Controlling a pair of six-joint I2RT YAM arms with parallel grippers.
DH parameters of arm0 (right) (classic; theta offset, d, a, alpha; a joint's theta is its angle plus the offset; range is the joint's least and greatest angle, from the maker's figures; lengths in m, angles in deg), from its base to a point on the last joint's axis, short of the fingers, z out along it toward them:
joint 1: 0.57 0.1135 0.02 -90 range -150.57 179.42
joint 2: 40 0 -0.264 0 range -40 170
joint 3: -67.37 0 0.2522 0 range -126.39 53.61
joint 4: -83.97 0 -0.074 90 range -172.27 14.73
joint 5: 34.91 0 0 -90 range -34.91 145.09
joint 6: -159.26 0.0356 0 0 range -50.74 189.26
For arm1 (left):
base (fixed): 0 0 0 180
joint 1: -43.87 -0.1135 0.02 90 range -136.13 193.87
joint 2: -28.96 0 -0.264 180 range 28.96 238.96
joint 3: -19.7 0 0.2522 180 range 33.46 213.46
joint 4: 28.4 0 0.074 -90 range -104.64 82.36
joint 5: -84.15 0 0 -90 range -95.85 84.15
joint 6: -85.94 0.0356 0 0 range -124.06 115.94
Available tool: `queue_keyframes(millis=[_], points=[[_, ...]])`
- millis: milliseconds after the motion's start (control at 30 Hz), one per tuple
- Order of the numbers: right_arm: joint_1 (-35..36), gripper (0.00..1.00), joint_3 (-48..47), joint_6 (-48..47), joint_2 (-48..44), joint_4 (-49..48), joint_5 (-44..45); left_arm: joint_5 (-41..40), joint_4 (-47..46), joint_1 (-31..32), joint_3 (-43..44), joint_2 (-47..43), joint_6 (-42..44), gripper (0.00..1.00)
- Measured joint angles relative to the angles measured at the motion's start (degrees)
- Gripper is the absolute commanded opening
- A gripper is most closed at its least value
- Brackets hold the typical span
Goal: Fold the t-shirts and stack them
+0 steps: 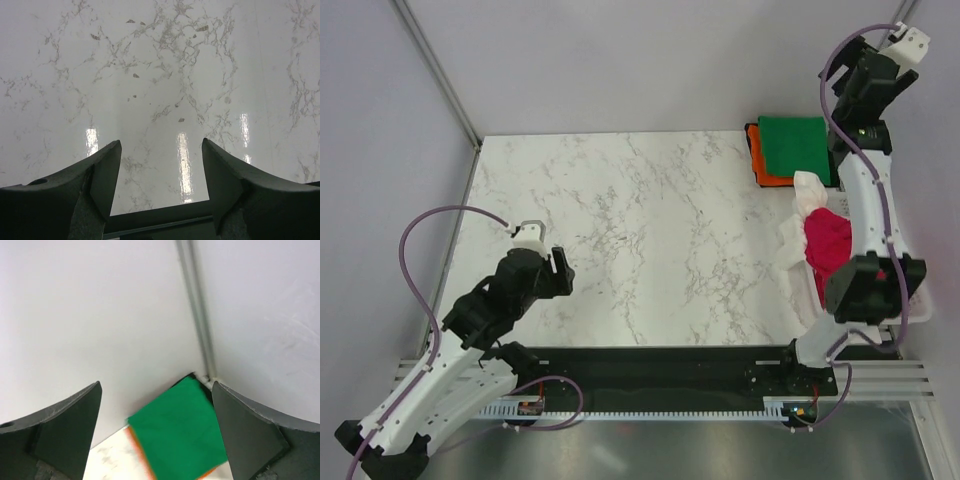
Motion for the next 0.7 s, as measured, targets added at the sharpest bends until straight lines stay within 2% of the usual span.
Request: queue_keyframes(millis=[167, 300, 500, 533, 700], points=[[5.99, 0.98, 18.38, 4.00, -22.47, -0.55, -4.55, -0.20, 0.00, 0.00, 0.15, 1.11, -0.02, 0.78], [11.30, 0.98, 31.04, 6.62, -33.27, 3.17, -6.73, -0.15, 0.02, 0.00, 0.57, 1.03, -0.02, 0.85], [15.19, 0.98, 47.80, 12.74, -39.39, 14.93, -6.58, -0.13, 0.02, 0.00, 0.59, -0.92, -0.02, 0.88], [16.13, 0.98, 49.20, 13.49, -39.65, 17.66, -6.21, -0.11, 0.02, 0.00, 0.59, -1.25, -0.02, 0.97], [19.06, 0.98, 50.73, 15.10, -42.93, 26.97, -1.95, -0.22, 0.24, 0.00, 0.81, -0.87, -0.13, 0.98]])
